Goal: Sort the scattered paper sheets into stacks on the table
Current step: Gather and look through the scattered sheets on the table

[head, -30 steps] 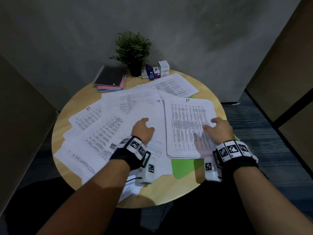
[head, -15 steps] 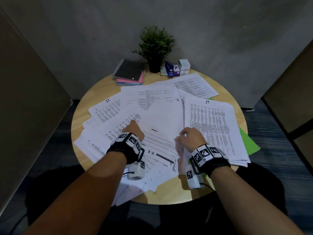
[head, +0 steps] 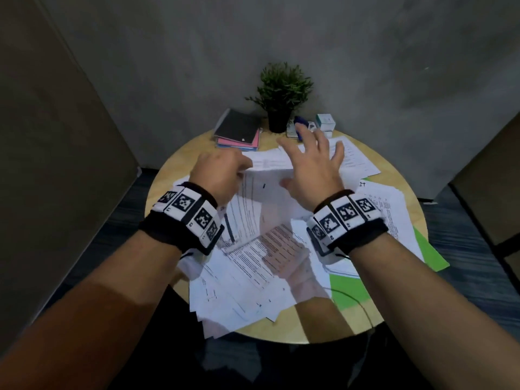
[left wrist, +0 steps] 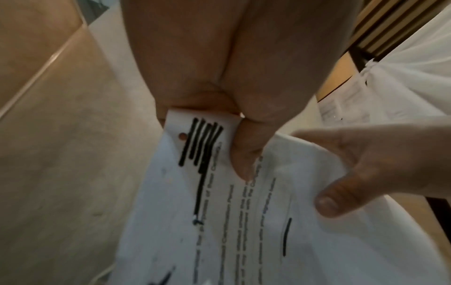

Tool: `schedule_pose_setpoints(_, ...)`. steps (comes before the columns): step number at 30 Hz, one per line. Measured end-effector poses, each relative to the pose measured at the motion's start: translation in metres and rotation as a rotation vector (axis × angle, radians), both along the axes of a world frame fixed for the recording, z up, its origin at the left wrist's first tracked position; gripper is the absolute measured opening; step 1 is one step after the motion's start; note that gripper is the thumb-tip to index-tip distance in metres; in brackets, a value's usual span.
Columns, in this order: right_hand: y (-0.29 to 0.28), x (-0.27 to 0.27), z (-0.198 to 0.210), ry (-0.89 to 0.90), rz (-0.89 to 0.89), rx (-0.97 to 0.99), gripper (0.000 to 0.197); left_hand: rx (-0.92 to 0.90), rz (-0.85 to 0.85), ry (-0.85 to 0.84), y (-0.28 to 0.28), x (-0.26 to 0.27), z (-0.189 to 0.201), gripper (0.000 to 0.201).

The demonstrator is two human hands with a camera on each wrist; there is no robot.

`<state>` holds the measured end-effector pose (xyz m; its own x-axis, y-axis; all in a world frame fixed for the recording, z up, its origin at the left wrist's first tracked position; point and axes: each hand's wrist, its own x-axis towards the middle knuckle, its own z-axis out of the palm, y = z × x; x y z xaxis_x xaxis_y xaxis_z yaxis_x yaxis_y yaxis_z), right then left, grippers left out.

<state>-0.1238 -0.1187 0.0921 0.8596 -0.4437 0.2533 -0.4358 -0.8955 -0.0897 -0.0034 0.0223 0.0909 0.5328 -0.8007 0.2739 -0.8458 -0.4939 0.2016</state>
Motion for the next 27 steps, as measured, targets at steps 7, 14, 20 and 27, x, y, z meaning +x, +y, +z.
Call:
schedule_pose_setpoints(7, 0.001, 0.004, 0.03, -0.2, 0.146, 0.667, 0.021, -0.77, 0.27, 0.302, 0.042, 0.022, -0.004, 0.081)
schedule_pose_setpoints(14, 0.001, 0.015, -0.017, -0.562, 0.069, 1.475, 0.023, -1.091, 0.411, 1.122, 0.064, 0.035, -0.046, 0.103)
schedule_pose_setpoints(20, -0.005, 0.033, -0.071, -0.257, -0.152, 1.335, 0.032, -0.781, 0.46, 0.844, 0.076, 0.046, -0.071, 0.045)
schedule_pose_setpoints(27, -0.014, 0.041, -0.117, 0.559, -0.188, 0.347, 0.072, -0.667, 0.666, 0.762, 0.105, 0.058, -0.093, 0.034)
